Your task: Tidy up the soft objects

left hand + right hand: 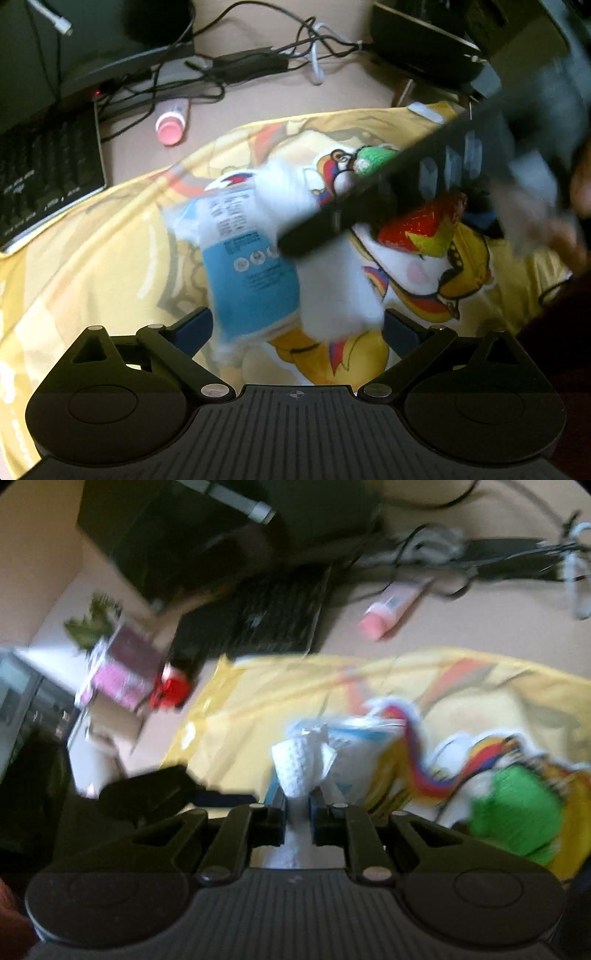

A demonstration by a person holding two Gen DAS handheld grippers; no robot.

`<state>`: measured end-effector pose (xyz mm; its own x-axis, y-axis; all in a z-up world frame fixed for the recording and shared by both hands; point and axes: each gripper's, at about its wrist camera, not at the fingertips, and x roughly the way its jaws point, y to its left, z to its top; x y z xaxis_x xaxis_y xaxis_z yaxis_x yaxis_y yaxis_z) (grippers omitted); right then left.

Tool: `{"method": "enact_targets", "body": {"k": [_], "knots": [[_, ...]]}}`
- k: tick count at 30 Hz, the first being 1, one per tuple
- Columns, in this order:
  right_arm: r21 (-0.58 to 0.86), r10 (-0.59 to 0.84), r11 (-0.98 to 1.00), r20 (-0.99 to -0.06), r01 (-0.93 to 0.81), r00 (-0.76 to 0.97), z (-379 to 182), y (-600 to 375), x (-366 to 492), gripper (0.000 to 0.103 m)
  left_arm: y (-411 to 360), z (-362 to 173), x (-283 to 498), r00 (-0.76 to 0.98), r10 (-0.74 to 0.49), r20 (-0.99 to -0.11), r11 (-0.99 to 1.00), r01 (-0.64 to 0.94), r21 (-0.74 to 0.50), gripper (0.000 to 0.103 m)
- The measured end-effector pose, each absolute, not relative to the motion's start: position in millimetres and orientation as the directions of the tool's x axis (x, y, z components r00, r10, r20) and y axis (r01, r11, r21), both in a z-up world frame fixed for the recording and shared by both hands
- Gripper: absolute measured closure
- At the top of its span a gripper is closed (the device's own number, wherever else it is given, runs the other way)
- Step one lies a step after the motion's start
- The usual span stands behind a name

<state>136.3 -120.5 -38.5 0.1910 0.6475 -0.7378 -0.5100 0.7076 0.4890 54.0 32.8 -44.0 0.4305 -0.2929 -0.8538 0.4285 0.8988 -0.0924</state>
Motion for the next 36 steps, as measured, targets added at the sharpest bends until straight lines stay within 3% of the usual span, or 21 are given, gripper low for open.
{"method": "enact_targets", "body": {"k": [4,8,15,20,23,24,26,31,36], "knots": [[0.437,0.582,0.749,-0.792,-0.497,0.181,-54.8,-120.3,131.0,0.093,32.5,-43.8,51.0,0.445,-0.281,-0.85,0.909,0.408,-0.087,0.003],[0.42,0.573,0.771,-0.786,-0.478,0.232,-46.4,-134.5,129.0,0.092,28.3,-35.9,49.0,0.461,-0.31,-0.832,0.904,0.413,-0.108,0.003],[0.436,0.569,0.82,-0.694,-0.371,0.441,-0.5,-192.2,137.6,0.092,-21.7,-11.3,52.2,0.487,-0.405,-0.774,0.83,0.55,-0.089,0.002],[0.382,0.462,0.886,-0.678,-0.264,0.571,11.5,-243.8,136.8,0.092,-94.0,-24.8,57.4,0.487,-0.443,-0.752,0.722,0.692,0.023,0.002],[0.388,0.427,0.899,-0.679,-0.201,0.597,9.0,-268.0,131.0,0.092,-120.5,-43.4,53.6,0.52,-0.393,-0.758,0.668,0.728,0.152,0.004],[0.395,0.425,0.899,-0.677,-0.191,0.601,7.2,-273.0,128.1,0.092,-124.4,-48.2,51.9,0.539,-0.376,-0.753,0.656,0.729,0.195,0.006],[0.4,0.418,0.9,-0.677,-0.175,0.606,2.9,-279.6,122.3,0.092,-127.2,-53.3,51.4,0.579,-0.344,-0.739,0.65,0.715,0.257,0.032],[0.416,0.41,0.899,-0.692,-0.137,0.594,-11.1,-285.5,115.4,0.091,-104.4,-42.4,74.5,0.532,-0.399,-0.747,0.733,0.675,0.089,0.034],[0.451,0.437,0.883,-0.682,-0.134,0.587,-10.2,-292.7,112.6,0.091,-46.0,-28.0,93.3,0.484,-0.564,-0.669,0.81,0.482,-0.334,0.034]]}}
